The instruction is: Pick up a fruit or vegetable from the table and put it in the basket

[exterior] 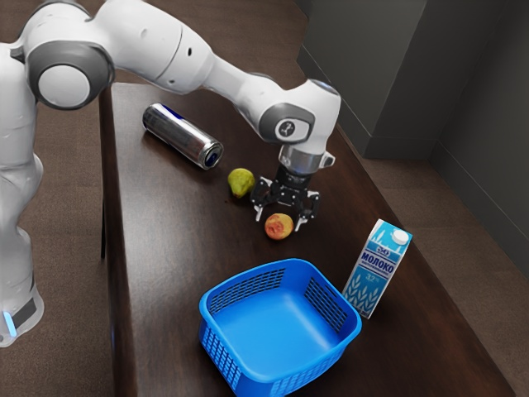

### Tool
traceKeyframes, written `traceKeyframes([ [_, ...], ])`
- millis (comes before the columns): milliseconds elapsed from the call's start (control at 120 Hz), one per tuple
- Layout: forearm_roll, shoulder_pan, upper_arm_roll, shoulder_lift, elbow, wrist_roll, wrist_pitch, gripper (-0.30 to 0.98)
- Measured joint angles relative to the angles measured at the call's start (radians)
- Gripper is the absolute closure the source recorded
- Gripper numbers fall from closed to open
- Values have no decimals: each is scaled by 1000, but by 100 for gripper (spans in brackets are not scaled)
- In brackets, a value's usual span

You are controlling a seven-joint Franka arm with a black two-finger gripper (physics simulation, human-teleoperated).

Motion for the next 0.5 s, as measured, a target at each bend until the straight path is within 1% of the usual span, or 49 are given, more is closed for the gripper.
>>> traceKeyframes([
  [367,-10,2,0,18,0,8,18,0],
  [425,-11,2,0,17,0,9,20,6],
  [500,-12,1,0,14,0,8,21,20],
])
